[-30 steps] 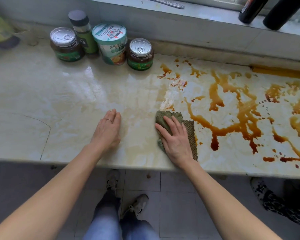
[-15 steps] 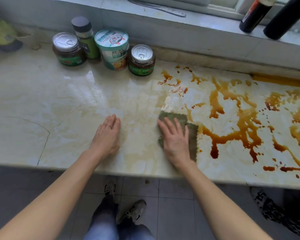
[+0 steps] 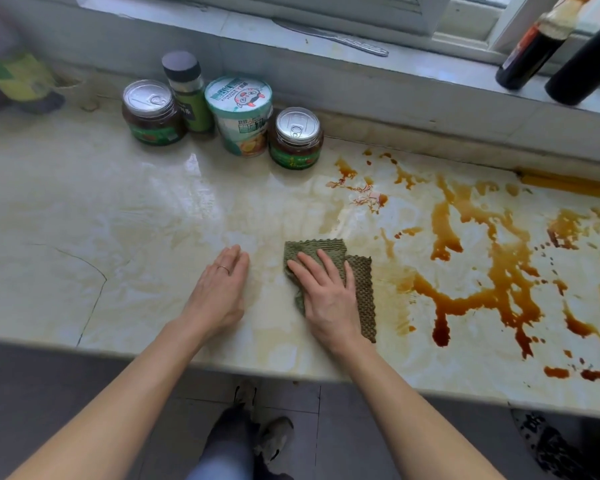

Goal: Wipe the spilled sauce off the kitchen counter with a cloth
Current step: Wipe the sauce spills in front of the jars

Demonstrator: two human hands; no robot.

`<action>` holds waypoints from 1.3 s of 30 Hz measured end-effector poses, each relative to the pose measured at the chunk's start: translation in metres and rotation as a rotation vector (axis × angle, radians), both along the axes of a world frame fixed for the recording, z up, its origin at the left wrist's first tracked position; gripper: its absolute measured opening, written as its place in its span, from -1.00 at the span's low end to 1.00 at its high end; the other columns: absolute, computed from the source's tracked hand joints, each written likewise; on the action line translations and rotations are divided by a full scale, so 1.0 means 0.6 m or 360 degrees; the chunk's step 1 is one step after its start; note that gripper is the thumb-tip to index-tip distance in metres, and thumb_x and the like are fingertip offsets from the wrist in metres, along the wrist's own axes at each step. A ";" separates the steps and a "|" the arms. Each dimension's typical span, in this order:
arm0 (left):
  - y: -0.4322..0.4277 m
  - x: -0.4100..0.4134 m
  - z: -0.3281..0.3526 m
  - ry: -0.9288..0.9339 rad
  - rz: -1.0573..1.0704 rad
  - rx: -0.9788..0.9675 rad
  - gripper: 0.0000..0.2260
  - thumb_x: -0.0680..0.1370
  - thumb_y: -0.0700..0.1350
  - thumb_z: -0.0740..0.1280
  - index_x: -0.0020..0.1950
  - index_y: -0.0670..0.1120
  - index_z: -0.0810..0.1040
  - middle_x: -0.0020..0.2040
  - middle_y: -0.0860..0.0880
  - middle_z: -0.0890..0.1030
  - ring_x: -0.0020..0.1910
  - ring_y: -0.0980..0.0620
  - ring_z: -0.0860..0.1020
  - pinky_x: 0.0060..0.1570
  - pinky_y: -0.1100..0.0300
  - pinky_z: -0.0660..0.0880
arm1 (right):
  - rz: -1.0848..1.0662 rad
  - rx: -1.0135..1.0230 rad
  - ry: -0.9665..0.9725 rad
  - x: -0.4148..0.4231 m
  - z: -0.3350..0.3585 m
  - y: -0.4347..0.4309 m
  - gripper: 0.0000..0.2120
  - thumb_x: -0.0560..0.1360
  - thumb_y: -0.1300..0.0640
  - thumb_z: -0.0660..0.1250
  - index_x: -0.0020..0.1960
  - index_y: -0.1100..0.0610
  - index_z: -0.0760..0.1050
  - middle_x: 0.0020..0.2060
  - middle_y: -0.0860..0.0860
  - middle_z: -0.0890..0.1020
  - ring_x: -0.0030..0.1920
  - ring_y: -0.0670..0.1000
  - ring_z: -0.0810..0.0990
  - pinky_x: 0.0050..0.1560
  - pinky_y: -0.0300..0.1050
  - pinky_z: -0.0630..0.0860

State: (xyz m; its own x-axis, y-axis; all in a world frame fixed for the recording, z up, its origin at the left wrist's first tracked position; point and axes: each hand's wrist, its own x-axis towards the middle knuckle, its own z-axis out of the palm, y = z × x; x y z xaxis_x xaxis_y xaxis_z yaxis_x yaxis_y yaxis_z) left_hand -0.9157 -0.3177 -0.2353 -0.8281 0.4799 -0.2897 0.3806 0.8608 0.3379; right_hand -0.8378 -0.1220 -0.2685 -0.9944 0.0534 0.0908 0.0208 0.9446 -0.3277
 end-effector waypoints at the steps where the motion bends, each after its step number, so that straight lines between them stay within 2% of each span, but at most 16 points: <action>1: 0.000 -0.001 0.002 -0.0004 -0.0006 -0.0003 -0.38 0.52 -0.24 0.12 0.54 -0.11 -0.03 0.56 -0.10 -0.09 0.53 -0.06 -0.07 0.49 0.04 0.01 | 0.0035 0.0036 -0.0005 -0.012 0.000 0.009 -0.53 0.56 0.04 0.05 0.44 -0.13 0.36 0.45 -0.12 0.39 0.51 0.06 0.23 0.47 0.29 0.04; 8: 0.002 -0.009 0.014 -0.0041 0.0017 -0.0002 -0.40 0.54 -0.26 0.09 0.55 -0.11 -0.08 0.56 -0.08 -0.12 0.53 -0.02 -0.10 0.49 0.15 -0.07 | -0.0529 0.0014 -0.0118 -0.061 0.009 0.051 -0.56 0.62 0.02 0.09 0.50 -0.09 0.26 0.51 -0.06 0.27 0.54 0.04 0.09 0.50 0.27 -0.09; 13: 0.004 -0.005 0.023 0.0059 -0.0003 0.0009 -0.38 0.53 -0.28 0.09 0.54 -0.10 -0.07 0.56 -0.09 -0.11 0.53 -0.02 -0.09 0.46 0.20 -0.09 | -0.0098 0.0136 -0.0120 -0.045 0.000 -0.013 -0.53 0.57 -0.03 0.08 0.48 -0.11 0.27 0.47 -0.10 0.33 0.51 0.09 0.20 0.44 0.36 0.08; 15: 0.003 -0.008 0.028 0.0105 -0.0012 0.0014 -0.39 0.53 -0.29 0.09 0.54 -0.08 -0.06 0.56 -0.06 -0.10 0.53 -0.01 -0.06 0.45 0.22 -0.07 | -0.0090 0.0161 -0.0130 -0.069 0.003 0.018 -0.52 0.58 -0.06 0.02 0.50 -0.12 0.24 0.49 -0.11 0.30 0.53 0.04 0.17 0.45 0.32 0.08; 19: 0.005 -0.010 0.022 0.0181 0.0077 0.0079 -0.43 0.51 -0.30 0.12 0.52 -0.08 0.12 0.54 -0.07 0.08 0.50 -0.05 0.10 0.43 0.19 0.11 | -0.0552 0.0047 -0.0273 -0.103 0.015 0.081 -0.47 0.60 -0.16 -0.11 0.56 -0.14 0.08 0.56 -0.12 0.10 0.56 -0.03 -0.05 0.51 0.23 -0.15; 21: 0.013 -0.014 0.020 0.0197 0.0138 0.0006 -0.44 0.41 -0.33 0.23 0.42 -0.13 0.34 0.44 -0.15 0.33 0.37 -0.16 0.35 0.29 0.12 0.37 | -0.0593 0.0005 -0.0272 -0.101 0.016 0.062 -0.41 0.56 -0.22 -0.20 0.57 -0.16 0.02 0.57 -0.13 0.06 0.56 -0.02 -0.11 0.48 0.20 -0.27; 22: 0.018 -0.019 0.016 0.0212 0.0141 0.0014 -0.45 0.31 -0.35 0.31 0.30 -0.16 0.46 0.32 -0.17 0.47 0.21 -0.20 0.49 0.11 0.10 0.50 | -0.0535 0.0001 -0.0249 -0.095 0.017 0.043 -0.41 0.55 -0.22 -0.18 0.57 -0.16 0.03 0.56 -0.13 0.09 0.56 0.01 -0.08 0.48 0.22 -0.27; 24: 0.031 -0.035 0.012 0.0240 0.0074 0.0024 -0.47 0.13 -0.35 0.40 0.10 -0.16 0.57 0.10 -0.16 0.60 -0.09 -0.17 0.61 -0.19 0.13 0.59 | -0.0315 0.0056 -0.0173 -0.086 0.013 0.009 -0.44 0.56 -0.19 -0.01 0.55 -0.14 0.15 0.53 -0.11 0.23 0.55 0.06 0.10 0.44 0.29 -0.11; 26: 0.050 -0.061 0.019 0.0282 0.0042 0.0065 -0.52 0.14 -0.28 0.37 0.05 -0.13 0.58 0.04 -0.12 0.63 -0.16 -0.12 0.63 -0.29 0.16 0.60 | -0.0175 0.0152 -0.0141 -0.101 0.013 0.012 -0.46 0.53 -0.16 0.10 0.51 -0.14 0.25 0.48 -0.13 0.33 0.49 0.07 0.27 0.37 0.29 0.05; 28: 0.068 -0.084 0.018 0.0364 0.0034 0.0128 -0.53 0.15 -0.27 0.39 0.06 -0.10 0.58 0.06 -0.09 0.63 -0.13 -0.08 0.64 -0.25 0.18 0.60 | -0.0181 0.0229 -0.0099 -0.130 0.009 0.047 -0.50 0.53 -0.15 0.10 0.47 -0.15 0.31 0.44 -0.14 0.39 0.45 0.04 0.35 0.36 0.23 0.10; 30: 0.091 -0.100 0.029 0.0282 0.0025 0.0152 -0.52 0.25 -0.30 0.39 0.17 -0.11 0.54 0.21 -0.11 0.57 0.06 -0.10 0.60 -0.02 0.16 0.57 | -0.0391 0.0214 -0.0085 -0.154 0.007 0.083 -0.52 0.53 -0.13 0.09 0.43 -0.15 0.36 0.41 -0.14 0.43 0.42 0.03 0.39 0.37 0.18 0.09; 32: 0.109 -0.115 0.032 0.0310 -0.0014 0.0143 -0.53 0.45 -0.29 0.21 0.36 -0.09 0.38 0.43 -0.08 0.34 0.35 -0.07 0.39 0.30 0.18 0.37 | -0.0601 0.0142 -0.0113 -0.169 0.009 0.088 -0.53 0.51 -0.12 0.09 0.40 -0.14 0.40 0.39 -0.12 0.46 0.41 0.04 0.38 0.36 0.19 0.08; 33: 0.113 -0.123 0.028 0.0375 -0.0026 0.0166 -0.53 0.49 -0.28 0.14 0.41 -0.09 0.32 0.47 -0.06 0.27 0.41 -0.04 0.30 0.36 0.20 0.28 | -0.0630 0.0126 -0.0123 -0.172 0.009 0.077 -0.52 0.49 -0.11 0.10 0.39 -0.14 0.41 0.38 -0.11 0.48 0.41 0.05 0.36 0.36 0.22 0.07; 35: 0.123 -0.142 0.021 0.0428 -0.0053 0.0184 -0.55 0.45 -0.29 0.13 0.34 -0.13 0.44 0.39 -0.08 0.41 0.33 -0.02 0.43 0.28 0.23 0.38 | -0.0483 0.0107 -0.0123 -0.175 0.008 0.052 -0.49 0.44 -0.11 0.14 0.39 -0.15 0.42 0.37 -0.12 0.48 0.41 0.06 0.34 0.36 0.26 0.07; 37: 0.129 -0.159 0.010 0.0431 -0.0131 0.0197 -0.60 0.33 -0.21 0.17 0.10 -0.15 0.62 0.15 -0.09 0.62 0.06 0.00 0.63 -0.01 0.24 0.56 | -0.0282 0.0138 -0.0088 -0.178 0.005 0.046 -0.48 0.43 -0.12 0.17 0.40 -0.18 0.40 0.38 -0.15 0.46 0.41 0.05 0.37 0.35 0.27 0.10; 39: 0.139 -0.172 0.006 0.0388 -0.0191 0.0139 -0.61 0.22 -0.18 0.31 0.03 -0.13 0.66 0.07 -0.07 0.66 -0.02 0.02 0.65 -0.10 0.24 0.58 | -0.0267 0.0216 -0.0034 -0.195 -0.002 0.075 -0.51 0.46 -0.12 0.16 0.39 -0.19 0.40 0.38 -0.16 0.46 0.40 0.04 0.41 0.35 0.23 0.13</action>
